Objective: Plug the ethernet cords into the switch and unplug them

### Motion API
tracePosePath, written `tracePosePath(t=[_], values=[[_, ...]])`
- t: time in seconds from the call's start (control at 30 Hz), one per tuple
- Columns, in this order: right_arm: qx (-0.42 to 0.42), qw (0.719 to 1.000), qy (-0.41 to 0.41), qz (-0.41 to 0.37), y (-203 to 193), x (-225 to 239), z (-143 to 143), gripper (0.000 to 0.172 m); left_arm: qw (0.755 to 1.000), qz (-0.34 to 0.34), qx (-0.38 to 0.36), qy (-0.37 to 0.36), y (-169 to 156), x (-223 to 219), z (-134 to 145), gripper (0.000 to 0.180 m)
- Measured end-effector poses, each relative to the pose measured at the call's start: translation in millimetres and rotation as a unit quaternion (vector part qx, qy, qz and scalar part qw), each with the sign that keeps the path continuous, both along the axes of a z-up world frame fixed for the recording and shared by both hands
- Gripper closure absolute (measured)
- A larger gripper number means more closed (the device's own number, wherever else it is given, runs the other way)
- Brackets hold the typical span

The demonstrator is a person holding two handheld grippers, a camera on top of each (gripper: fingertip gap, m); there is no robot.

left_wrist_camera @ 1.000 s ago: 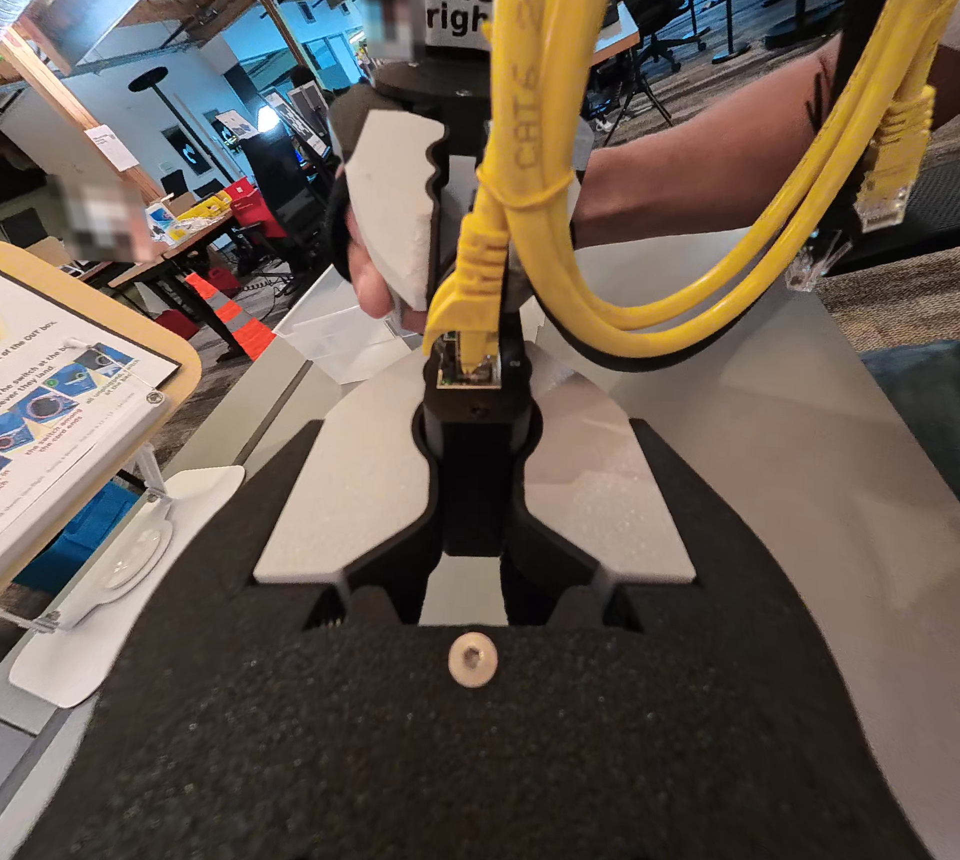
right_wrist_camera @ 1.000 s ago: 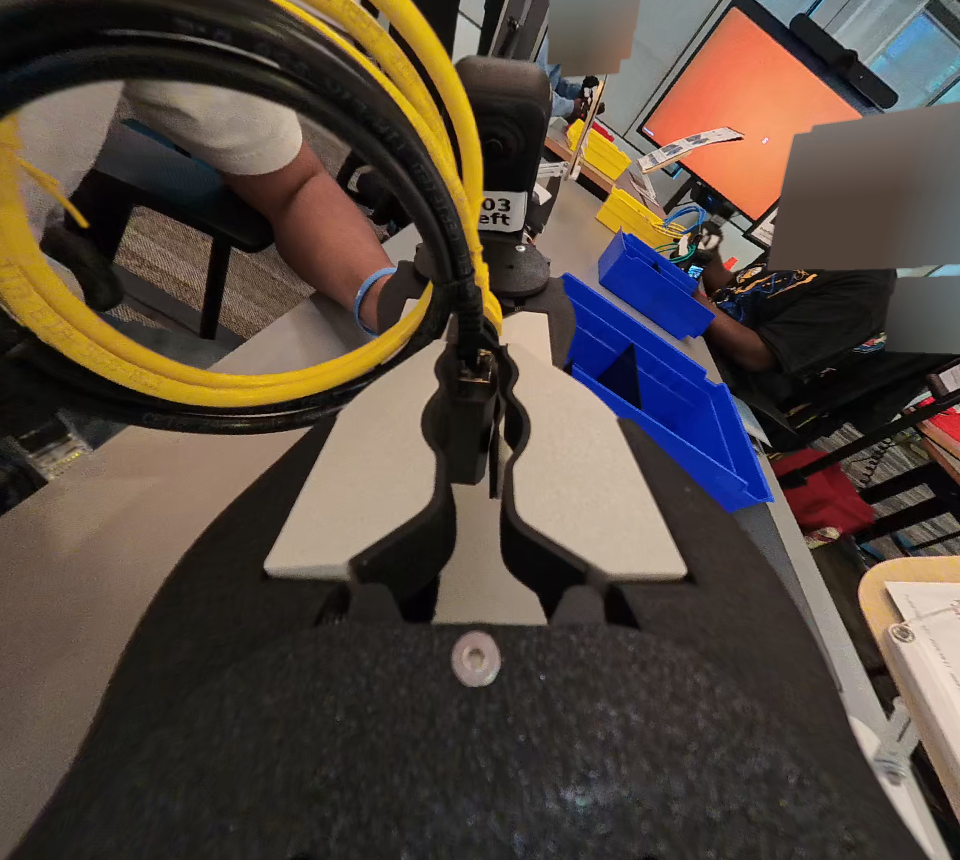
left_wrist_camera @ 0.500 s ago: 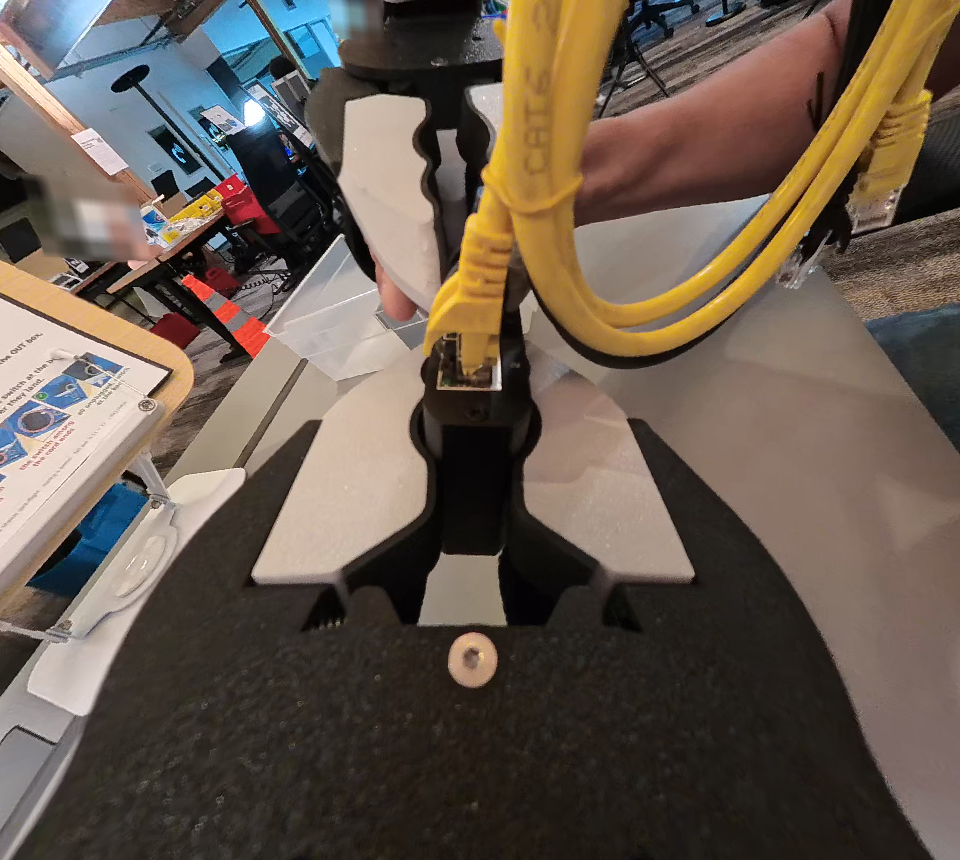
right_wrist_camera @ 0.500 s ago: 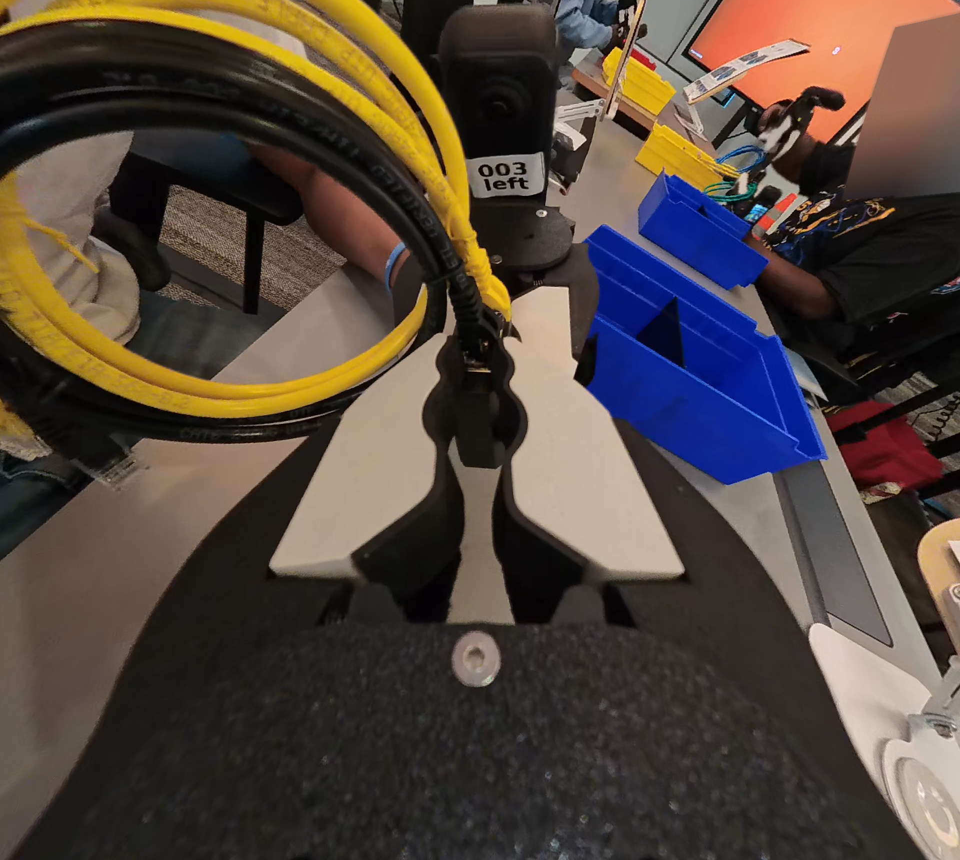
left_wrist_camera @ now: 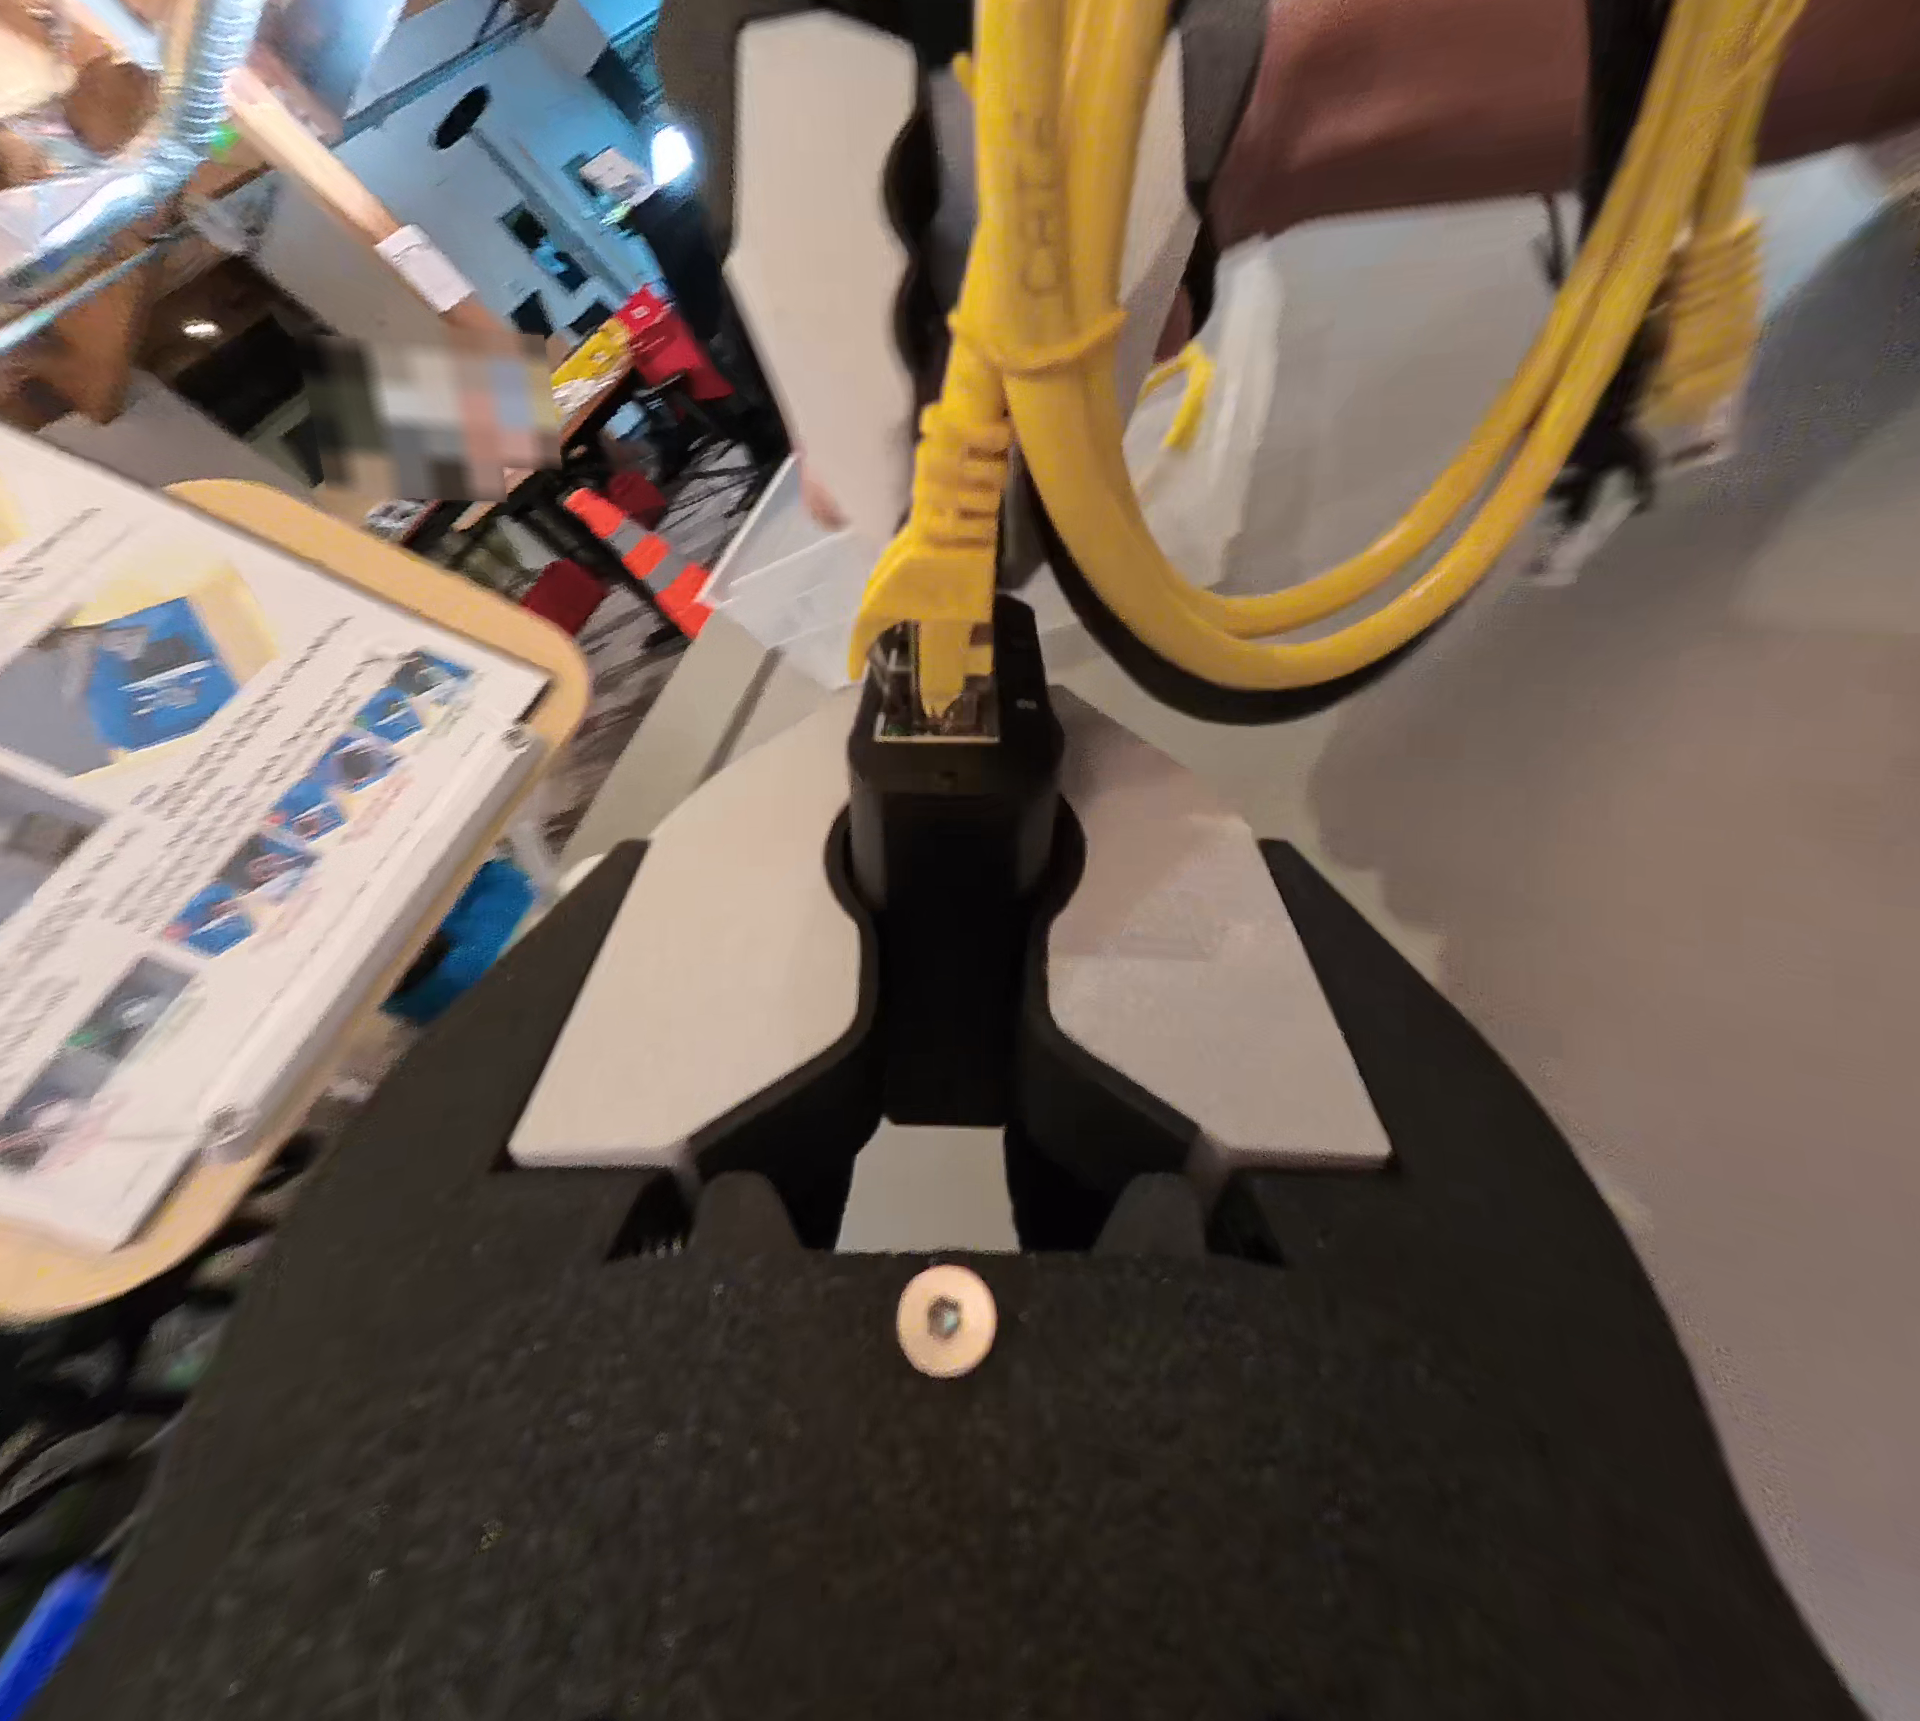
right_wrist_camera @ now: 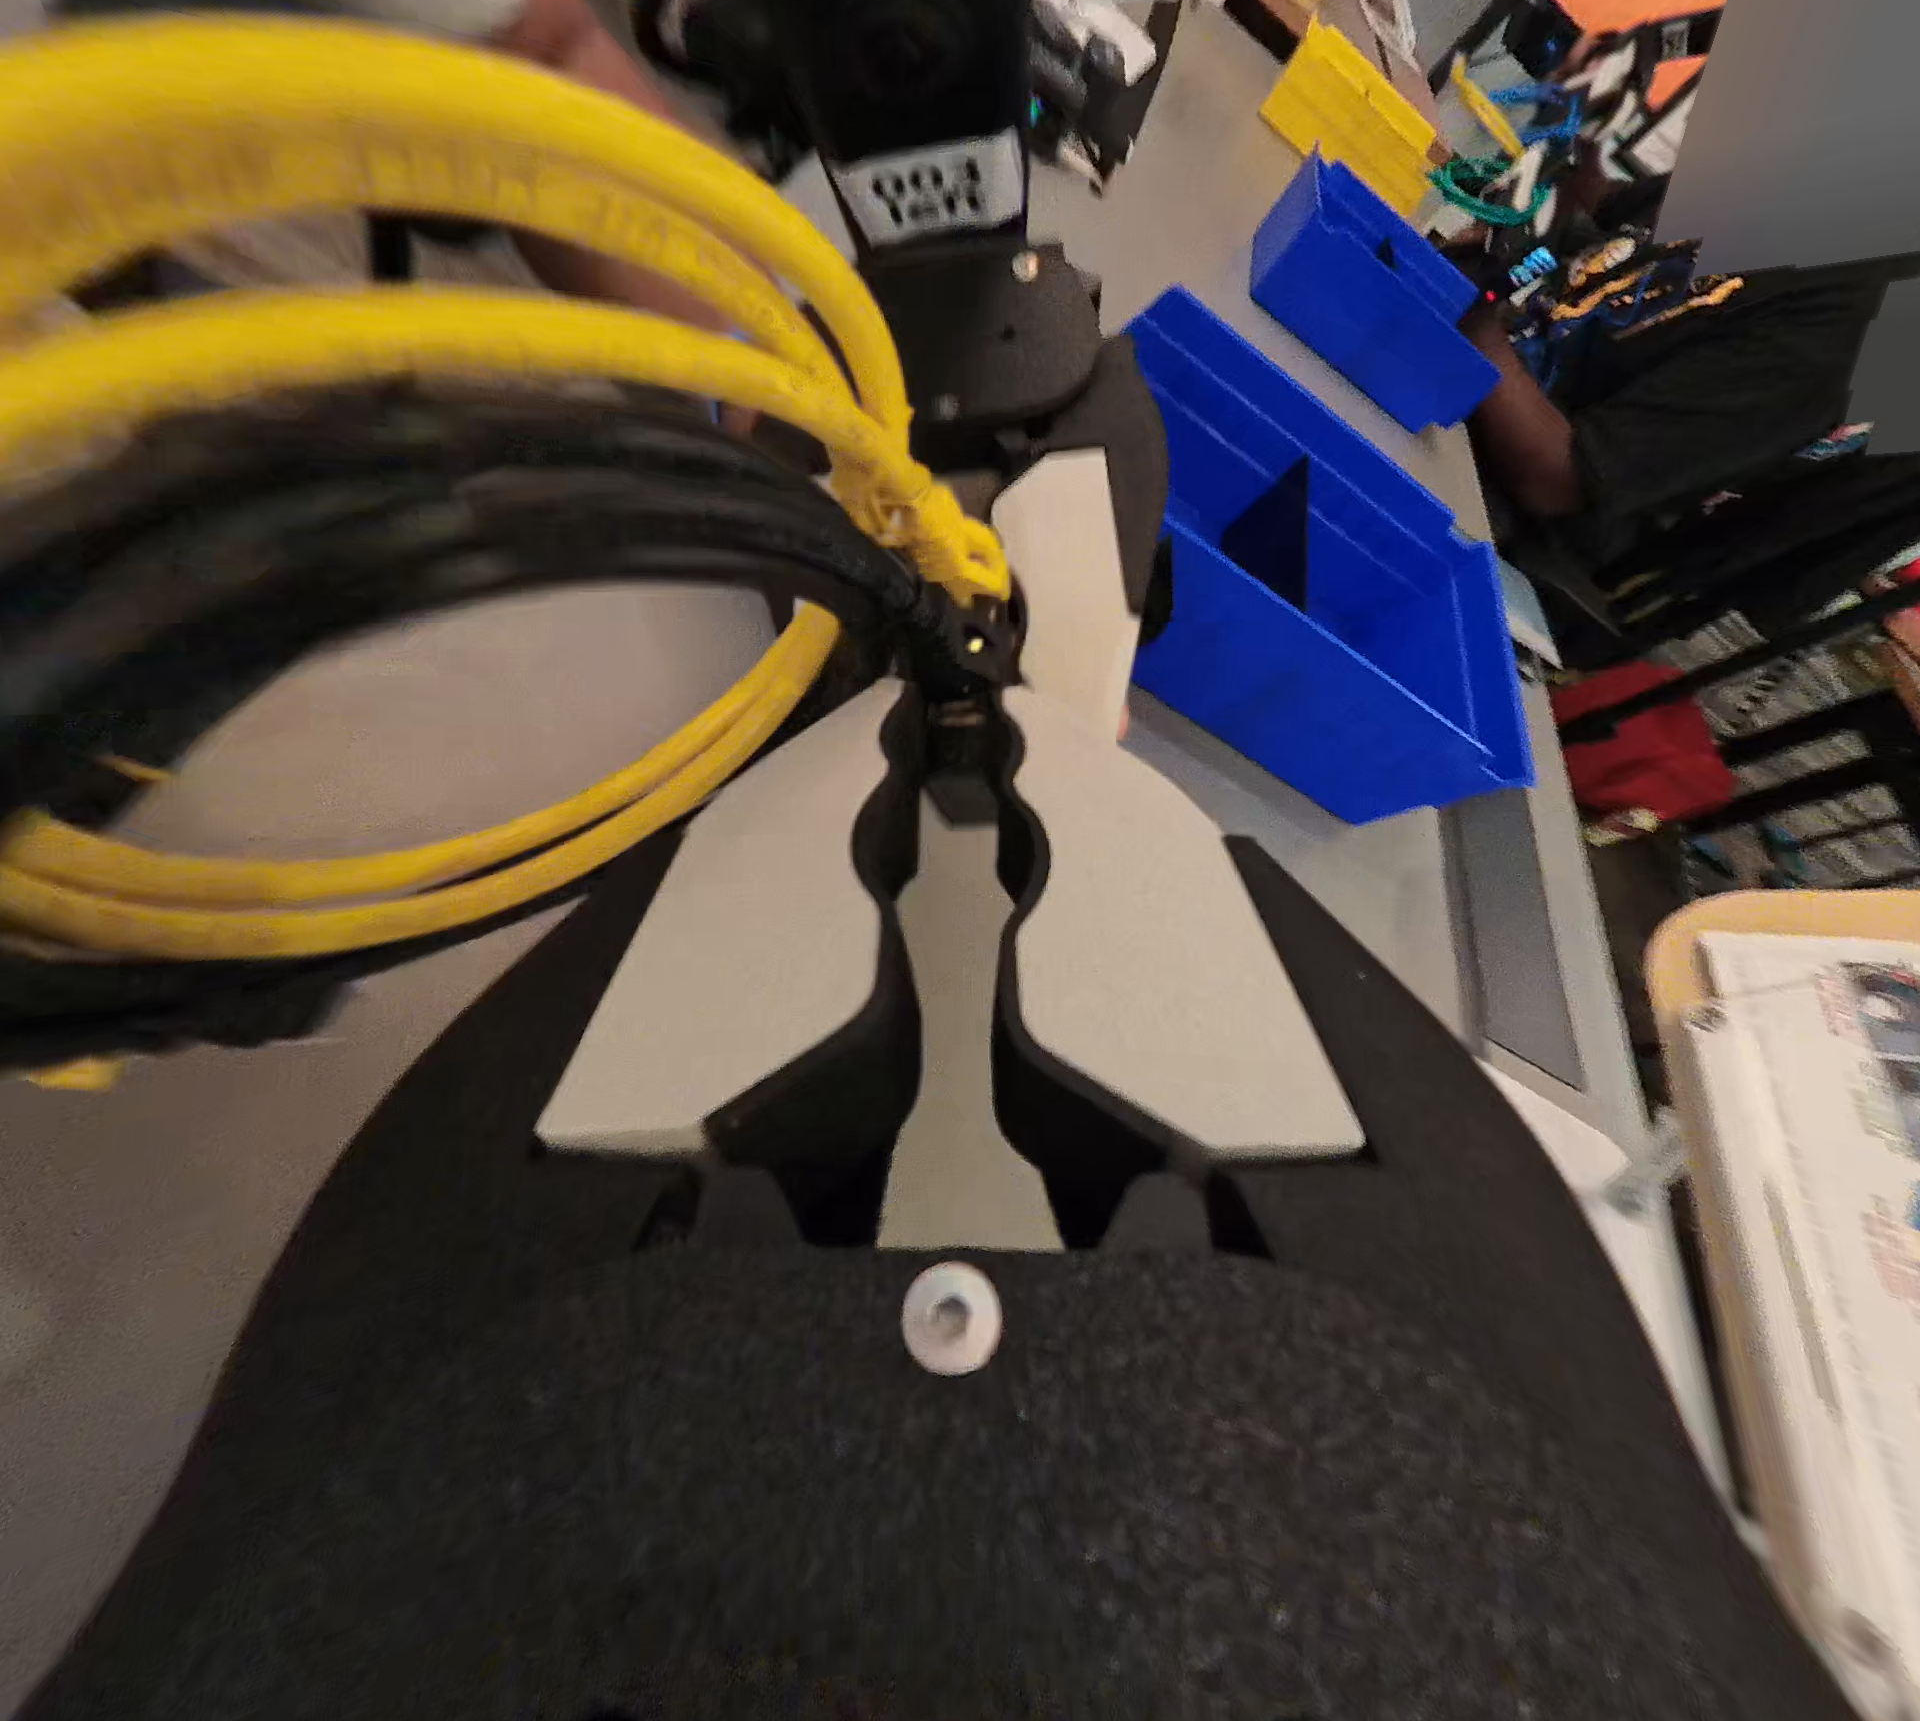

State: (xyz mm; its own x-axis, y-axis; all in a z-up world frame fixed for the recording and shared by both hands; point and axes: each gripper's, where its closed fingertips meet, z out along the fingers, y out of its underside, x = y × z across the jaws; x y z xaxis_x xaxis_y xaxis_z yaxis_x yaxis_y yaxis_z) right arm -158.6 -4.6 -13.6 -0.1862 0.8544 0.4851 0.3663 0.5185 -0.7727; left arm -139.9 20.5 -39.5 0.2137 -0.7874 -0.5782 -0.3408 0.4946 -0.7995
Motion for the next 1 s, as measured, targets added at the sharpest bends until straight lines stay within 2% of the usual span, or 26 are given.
tracePosePath(t=[0.03, 0.1, 0.13, 0.23, 0.3, 0.33, 0.4, 0.5, 0.7, 1.0], values=[[0.024, 1.0, -0.009, -0.014, 7, 4, 0, 0.17, 0.999, 0.022, 0.024, 0.008, 8, -5, -1, 0.155], [0.055, 0.997, -0.008, -0.062, 30, 14, 9, 0.17, 0.991, 0.085, 0.095, 0.036, 26, -19, -3, 0.155], [0.042, 0.995, -0.015, -0.09, 41, 21, 14, 0.17, 0.983, 0.119, 0.133, 0.049, 35, -25, -3, 0.155], [-0.092, 0.987, -0.008, -0.131, 55, 21, 26, 0.163, 0.942, 0.203, 0.246, 0.101, 53, -37, 0, 0.155], [-0.188, 0.973, -0.033, -0.133, 54, 11, 15, 0.149, 0.919, 0.242, 0.283, 0.128, 61, -42, 0, 0.155], [-0.221, 0.965, -0.05, -0.132, 51, 6, 6, 0.148, 0.908, 0.257, 0.3, 0.139, 63, -43, 1, 0.155], [-0.235, 0.958, -0.076, -0.146, 51, -1, -9, 0.15, 0.886, 0.28, 0.336, 0.154, 64, -48, 4, 0.155], [-0.213, 0.958, -0.099, -0.166, 52, -4, -19, 0.16, 0.865, 0.307, 0.359, 0.171, 69, -54, 5, 0.155], [-0.214, 0.955, -0.111, -0.175, 48, -2, -14, 0.151, 0.862, 0.312, 0.354, 0.184, 71, -53, 2, 0.156], [-0.212, 0.94, -0.176, -0.202, 43, 2, -31, 0.153, 0.849, 0.333, 0.364, 0.189, 72, -54, 4, 0.155]])
